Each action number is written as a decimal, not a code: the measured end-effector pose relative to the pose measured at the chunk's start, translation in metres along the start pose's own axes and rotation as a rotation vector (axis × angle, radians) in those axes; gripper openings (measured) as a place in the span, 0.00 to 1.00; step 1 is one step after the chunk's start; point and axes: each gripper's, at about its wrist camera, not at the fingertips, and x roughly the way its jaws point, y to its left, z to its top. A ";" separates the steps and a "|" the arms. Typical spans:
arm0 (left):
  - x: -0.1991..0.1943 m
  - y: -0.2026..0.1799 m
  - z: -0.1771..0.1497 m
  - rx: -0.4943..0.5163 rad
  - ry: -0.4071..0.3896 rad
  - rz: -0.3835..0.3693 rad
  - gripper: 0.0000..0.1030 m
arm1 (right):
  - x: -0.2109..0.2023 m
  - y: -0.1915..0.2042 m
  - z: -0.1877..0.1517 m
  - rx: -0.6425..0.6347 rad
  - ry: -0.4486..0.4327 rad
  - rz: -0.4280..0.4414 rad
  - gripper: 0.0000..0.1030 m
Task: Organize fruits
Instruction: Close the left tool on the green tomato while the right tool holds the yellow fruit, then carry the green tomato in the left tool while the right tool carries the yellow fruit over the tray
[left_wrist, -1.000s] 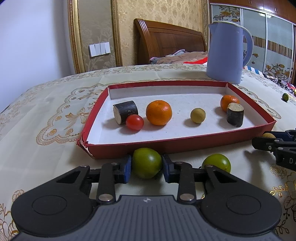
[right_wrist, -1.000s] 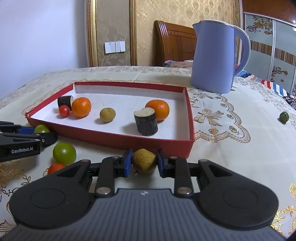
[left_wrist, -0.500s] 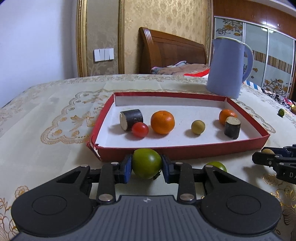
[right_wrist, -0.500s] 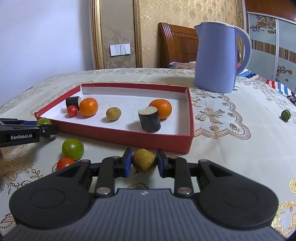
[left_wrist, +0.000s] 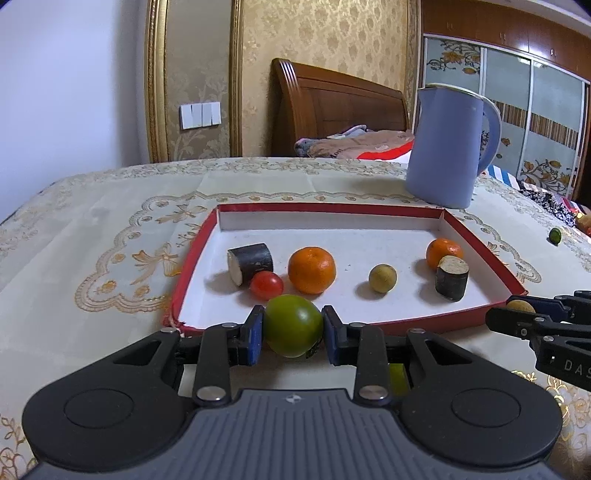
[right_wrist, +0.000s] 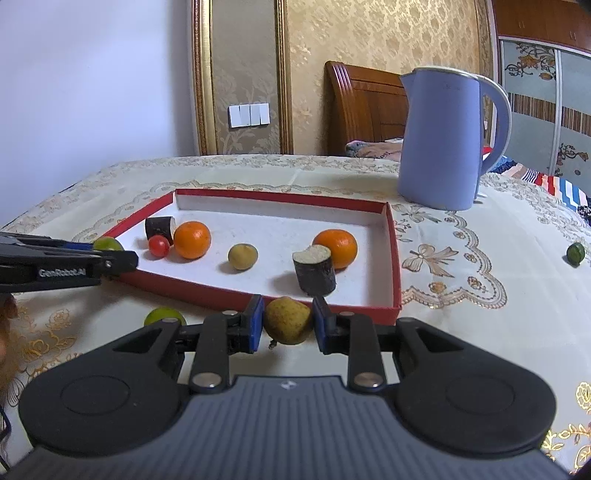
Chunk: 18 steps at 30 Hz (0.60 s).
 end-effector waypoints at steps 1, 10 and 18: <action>0.001 0.000 0.001 0.002 0.003 0.001 0.31 | 0.000 0.000 0.001 -0.001 -0.001 0.000 0.26; 0.010 0.001 0.012 -0.005 0.021 0.008 0.31 | 0.008 0.003 0.011 -0.008 -0.005 0.002 0.26; 0.029 0.007 0.018 -0.033 0.036 0.033 0.31 | 0.019 0.007 0.022 0.003 -0.013 0.003 0.26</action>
